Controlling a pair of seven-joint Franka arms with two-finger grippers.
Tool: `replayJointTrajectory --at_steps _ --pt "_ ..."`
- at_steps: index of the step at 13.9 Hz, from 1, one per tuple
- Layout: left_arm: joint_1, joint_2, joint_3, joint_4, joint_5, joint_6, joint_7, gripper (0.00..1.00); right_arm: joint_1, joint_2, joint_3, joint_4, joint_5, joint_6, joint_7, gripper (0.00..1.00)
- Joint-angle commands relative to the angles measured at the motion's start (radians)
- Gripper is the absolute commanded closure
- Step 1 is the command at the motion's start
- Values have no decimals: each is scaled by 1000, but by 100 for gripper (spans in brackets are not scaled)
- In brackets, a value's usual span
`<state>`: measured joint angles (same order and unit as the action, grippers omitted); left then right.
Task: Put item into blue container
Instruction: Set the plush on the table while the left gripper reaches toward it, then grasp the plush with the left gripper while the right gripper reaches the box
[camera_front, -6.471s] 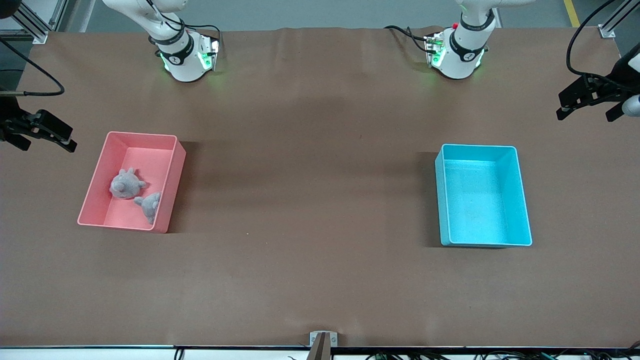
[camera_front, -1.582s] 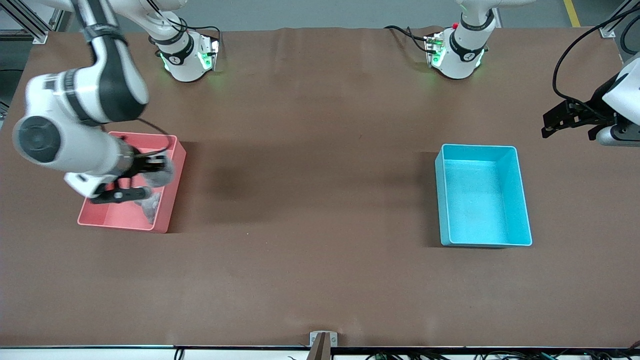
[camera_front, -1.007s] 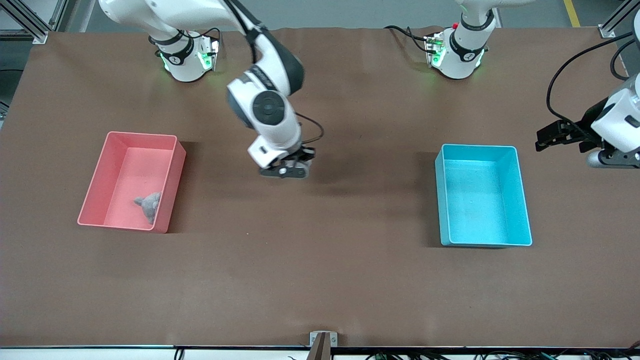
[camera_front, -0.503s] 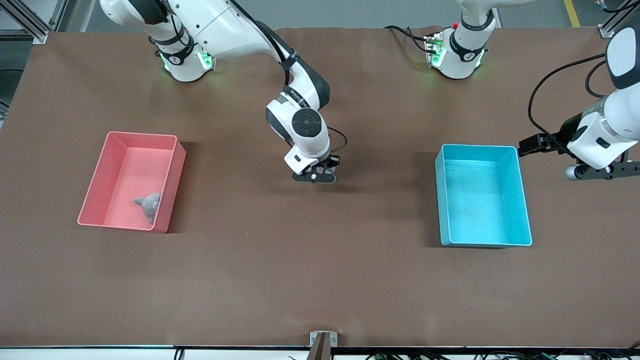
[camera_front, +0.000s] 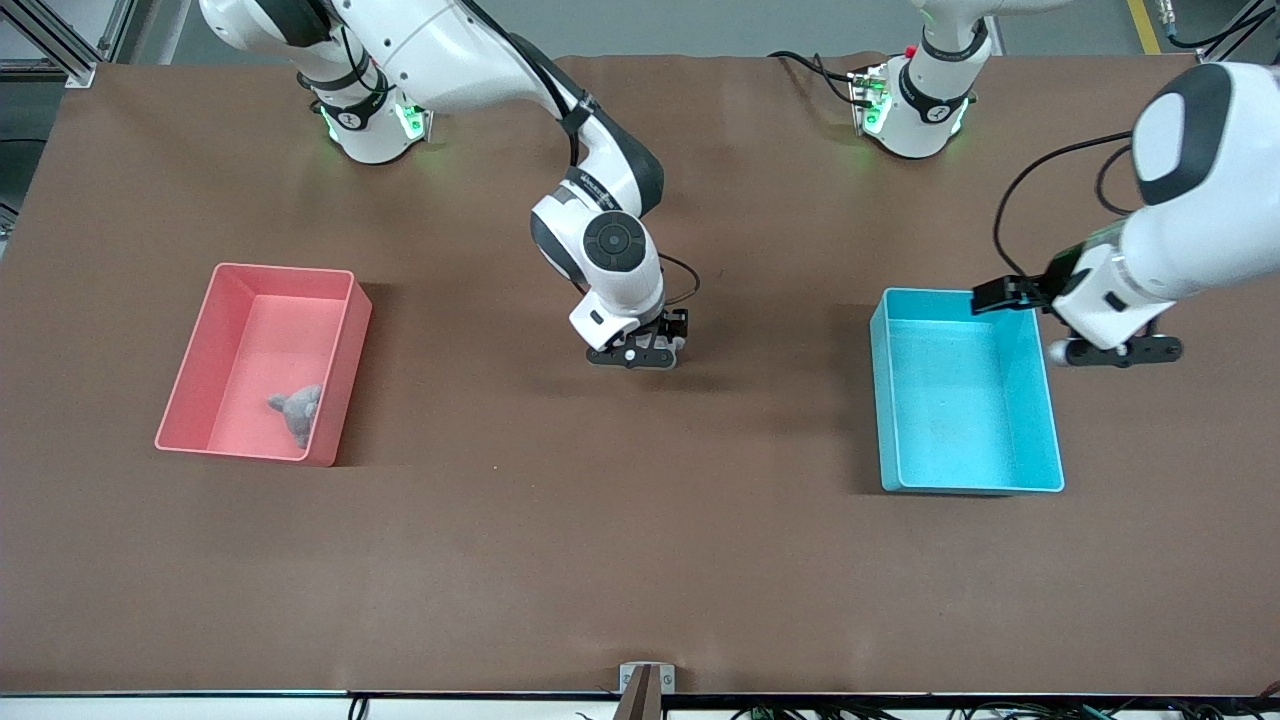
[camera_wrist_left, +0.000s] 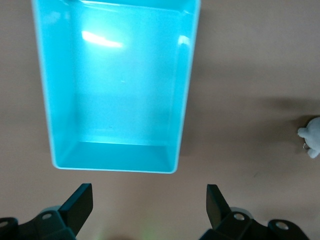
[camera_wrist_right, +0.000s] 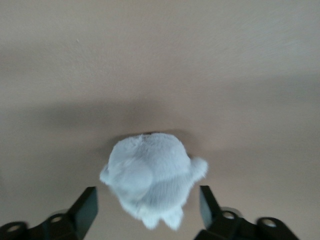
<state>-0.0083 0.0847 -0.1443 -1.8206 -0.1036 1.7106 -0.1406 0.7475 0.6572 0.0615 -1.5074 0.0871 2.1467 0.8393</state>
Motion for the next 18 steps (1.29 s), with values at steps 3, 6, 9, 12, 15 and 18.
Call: replayJointTrajectory --at_steps 3,6,9,12,15,18 --pt "-22 65 -133 -37 -11 96 -104 0 -124 -233 -2 19 3 -373 -67 0" --pt "-123 168 -185 -29 -5 205 -304 0 -265 -341 -2 -6 2 -522 -317 0" --pt "-249 283 -184 71 4 247 -402 0 -451 -447 -2 -114 2 -536 -727 0" --pt "-337 392 -184 184 18 251 -460 1 -658 -461 -2 -187 2 -474 -1178 0" --pt "-396 483 -182 236 25 320 -540 4 -801 -455 0 -324 3 -226 -1535 0" --pt "-450 544 -178 236 31 411 -594 8 -893 -403 0 -410 8 9 -1800 0"
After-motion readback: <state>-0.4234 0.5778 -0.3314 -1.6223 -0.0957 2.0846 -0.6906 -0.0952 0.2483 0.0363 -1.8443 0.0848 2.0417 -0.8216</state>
